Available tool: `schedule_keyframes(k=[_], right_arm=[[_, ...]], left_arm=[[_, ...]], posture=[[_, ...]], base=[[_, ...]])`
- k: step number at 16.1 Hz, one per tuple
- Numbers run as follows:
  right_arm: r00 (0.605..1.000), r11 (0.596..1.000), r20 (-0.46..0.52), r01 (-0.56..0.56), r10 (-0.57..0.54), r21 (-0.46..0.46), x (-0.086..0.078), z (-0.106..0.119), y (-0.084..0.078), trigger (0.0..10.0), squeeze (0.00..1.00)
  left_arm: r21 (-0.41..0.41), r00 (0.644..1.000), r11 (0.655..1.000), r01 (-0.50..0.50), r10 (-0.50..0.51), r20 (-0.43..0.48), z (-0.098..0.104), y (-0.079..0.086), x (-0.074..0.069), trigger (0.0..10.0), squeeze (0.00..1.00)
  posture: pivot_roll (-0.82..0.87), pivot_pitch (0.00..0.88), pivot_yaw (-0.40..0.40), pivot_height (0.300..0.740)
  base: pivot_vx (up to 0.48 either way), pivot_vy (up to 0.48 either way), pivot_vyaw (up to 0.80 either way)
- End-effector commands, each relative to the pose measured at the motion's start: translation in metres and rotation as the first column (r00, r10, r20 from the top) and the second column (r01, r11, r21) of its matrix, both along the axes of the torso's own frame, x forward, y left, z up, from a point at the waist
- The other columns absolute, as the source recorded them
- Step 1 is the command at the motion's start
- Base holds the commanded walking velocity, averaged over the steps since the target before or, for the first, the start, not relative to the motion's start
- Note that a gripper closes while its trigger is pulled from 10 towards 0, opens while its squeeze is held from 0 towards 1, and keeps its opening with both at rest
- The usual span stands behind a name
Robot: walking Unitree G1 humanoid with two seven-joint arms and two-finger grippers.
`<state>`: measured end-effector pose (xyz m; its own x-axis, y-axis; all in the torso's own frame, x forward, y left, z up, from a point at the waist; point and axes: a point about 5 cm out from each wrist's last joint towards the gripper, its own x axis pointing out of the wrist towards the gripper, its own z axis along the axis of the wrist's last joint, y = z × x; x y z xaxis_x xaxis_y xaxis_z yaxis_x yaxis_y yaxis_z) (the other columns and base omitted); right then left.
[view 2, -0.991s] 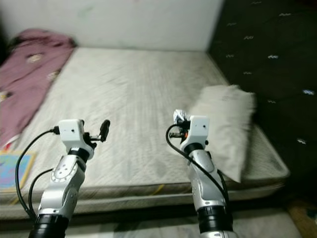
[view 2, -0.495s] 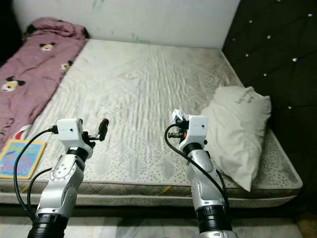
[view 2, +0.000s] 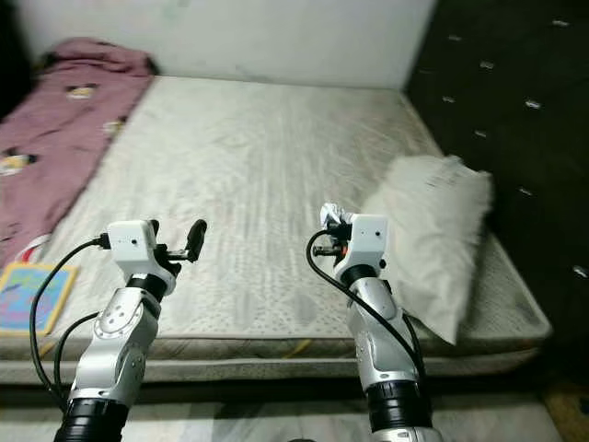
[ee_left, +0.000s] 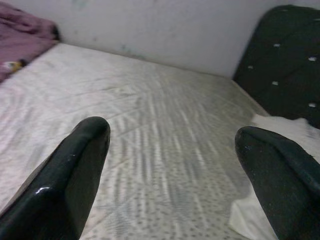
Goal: Clean up the room
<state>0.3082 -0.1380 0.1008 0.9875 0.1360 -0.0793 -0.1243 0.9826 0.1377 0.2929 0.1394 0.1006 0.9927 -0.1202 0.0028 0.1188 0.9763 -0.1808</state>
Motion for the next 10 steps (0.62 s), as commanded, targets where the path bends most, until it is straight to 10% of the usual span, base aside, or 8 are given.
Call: schedule_keyframes(k=[1, 10], right_arm=[[1.0, 1.0, -0.004, 0.006, -0.006, -0.003, 0.0008, -0.0002, -0.0014, 10.0, 0.0], [1.0, 1.0, -0.003, 0.01, -0.01, -0.01, 0.0012, -0.0002, -0.0023, 10.0, 0.0]], left_arm=[[0.003, 1.0, 1.0, 0.009, -0.009, 0.019, 0.0036, -0.0001, -0.0008, 10.0, 0.0], [-0.01, 0.999, 1.0, 0.025, -0.025, 0.021, 0.0037, -0.0017, -0.0009, 10.0, 0.0]], posture=[[-0.01, 0.0, -0.043, 0.74], [-0.01, 0.0, -0.045, 0.74]], base=[[0.244, 0.0, 0.0], [0.247, 0.0, 0.0]])
